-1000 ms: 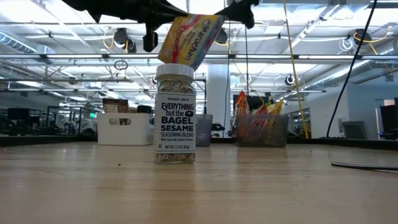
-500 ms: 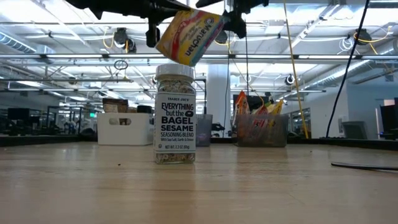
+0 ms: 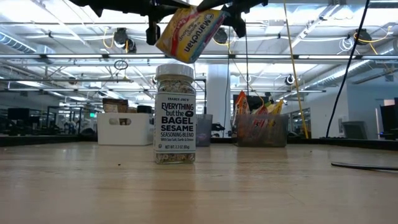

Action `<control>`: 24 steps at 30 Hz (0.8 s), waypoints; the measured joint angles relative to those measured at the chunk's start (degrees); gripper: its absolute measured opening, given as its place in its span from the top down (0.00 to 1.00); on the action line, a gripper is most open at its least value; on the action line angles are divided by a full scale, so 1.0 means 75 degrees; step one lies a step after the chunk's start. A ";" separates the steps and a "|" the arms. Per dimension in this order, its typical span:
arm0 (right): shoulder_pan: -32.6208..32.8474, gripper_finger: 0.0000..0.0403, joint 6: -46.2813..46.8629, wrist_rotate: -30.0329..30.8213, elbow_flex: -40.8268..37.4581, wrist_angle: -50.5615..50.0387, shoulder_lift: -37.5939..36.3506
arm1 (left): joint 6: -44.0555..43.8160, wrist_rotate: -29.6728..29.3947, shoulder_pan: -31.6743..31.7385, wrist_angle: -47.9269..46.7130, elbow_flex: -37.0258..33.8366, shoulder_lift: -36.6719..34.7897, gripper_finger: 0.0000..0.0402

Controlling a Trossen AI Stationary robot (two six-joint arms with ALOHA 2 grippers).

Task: Pick & Place Food Item
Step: Put the blue noodle pack into the right black bin

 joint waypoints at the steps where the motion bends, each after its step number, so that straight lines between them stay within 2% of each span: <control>1: 0.0000 0.63 0.0000 0.0000 0.0000 0.0002 0.0000 | 0.0000 0.0001 0.0000 0.0003 0.0000 0.0000 0.99; 14: 0.0000 0.97 -0.0055 -0.0006 -0.0003 0.0002 -0.0003 | 0.0006 -0.0003 0.0000 -0.0126 0.0000 0.0000 0.99; 24: 0.0003 1.00 -0.0114 -0.0006 -0.0003 0.0005 -0.0003 | -0.0096 0.0000 0.0000 -0.0143 0.0000 0.0000 0.92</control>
